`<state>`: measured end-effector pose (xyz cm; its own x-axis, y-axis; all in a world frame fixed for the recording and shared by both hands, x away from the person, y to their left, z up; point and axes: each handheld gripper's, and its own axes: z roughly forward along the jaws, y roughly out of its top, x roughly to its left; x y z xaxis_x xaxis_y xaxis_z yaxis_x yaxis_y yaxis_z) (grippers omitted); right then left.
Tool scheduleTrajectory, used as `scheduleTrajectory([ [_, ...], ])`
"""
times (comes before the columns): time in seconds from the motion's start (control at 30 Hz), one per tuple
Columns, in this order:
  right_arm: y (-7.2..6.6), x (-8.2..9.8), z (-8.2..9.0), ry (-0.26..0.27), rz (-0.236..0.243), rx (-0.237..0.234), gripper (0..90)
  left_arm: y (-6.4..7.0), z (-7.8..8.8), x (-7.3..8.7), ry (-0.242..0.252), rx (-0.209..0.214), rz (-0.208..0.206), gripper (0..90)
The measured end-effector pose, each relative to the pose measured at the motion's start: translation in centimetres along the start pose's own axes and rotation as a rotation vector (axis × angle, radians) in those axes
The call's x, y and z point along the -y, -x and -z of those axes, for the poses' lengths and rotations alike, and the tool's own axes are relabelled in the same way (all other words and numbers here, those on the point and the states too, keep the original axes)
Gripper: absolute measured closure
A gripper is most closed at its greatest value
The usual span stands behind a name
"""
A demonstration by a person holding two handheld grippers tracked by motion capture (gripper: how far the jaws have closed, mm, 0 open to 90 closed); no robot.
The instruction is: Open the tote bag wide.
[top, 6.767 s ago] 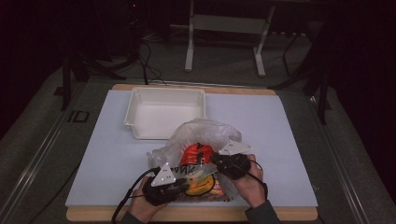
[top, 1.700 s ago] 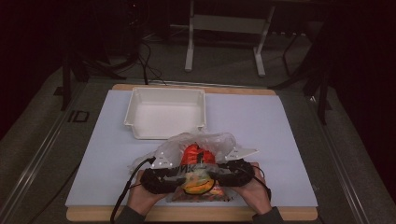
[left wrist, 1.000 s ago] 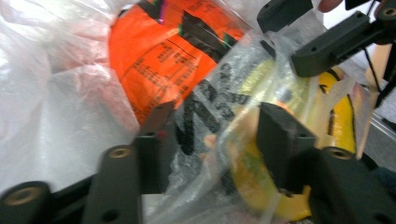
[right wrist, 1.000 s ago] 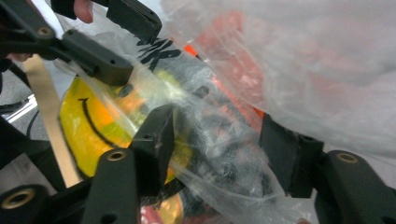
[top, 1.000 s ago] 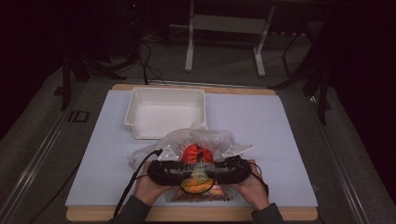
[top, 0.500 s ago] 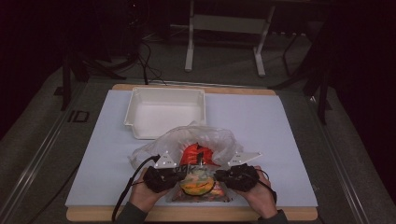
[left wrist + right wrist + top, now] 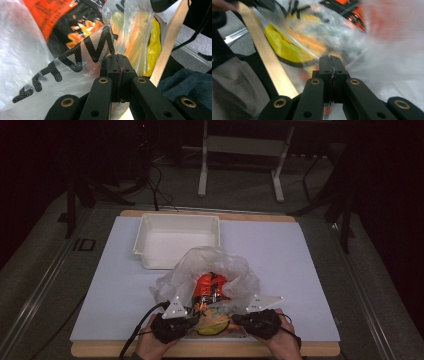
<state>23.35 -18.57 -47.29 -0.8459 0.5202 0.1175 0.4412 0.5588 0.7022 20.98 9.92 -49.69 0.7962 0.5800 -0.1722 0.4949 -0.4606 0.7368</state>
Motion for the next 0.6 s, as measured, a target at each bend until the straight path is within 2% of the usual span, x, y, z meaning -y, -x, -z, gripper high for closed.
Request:
scheduleTrajectory([
  [0.1, -0.4, -0.4, -0.1, 0.014, 0.013, -0.007, 87.0, 0.2, 0.0, 0.1, -0.001, 0.002, -0.004, 89.6],
  [0.23, -0.7, -1.5, -0.8, 0.062, 0.022, 0.008, 80.9, 0.6, -0.1, 1.1, 0.023, 0.019, 0.018, 89.6],
  [0.3, -0.8, -2.1, -1.3, 0.083, 0.021, 0.031, 78.0, 0.6, -0.3, 1.5, 0.026, 0.022, 0.019, 89.6],
  [0.4, -0.7, -3.1, -2.5, 0.084, 0.019, 0.075, 72.6, 0.7, -0.5, 2.0, 0.024, 0.026, 0.031, 89.5],
  [0.6, -0.2, -4.0, -4.5, 0.049, 0.018, 0.160, 62.7, 0.8, -0.5, 2.7, 0.009, 0.033, 0.037, 89.3],
])
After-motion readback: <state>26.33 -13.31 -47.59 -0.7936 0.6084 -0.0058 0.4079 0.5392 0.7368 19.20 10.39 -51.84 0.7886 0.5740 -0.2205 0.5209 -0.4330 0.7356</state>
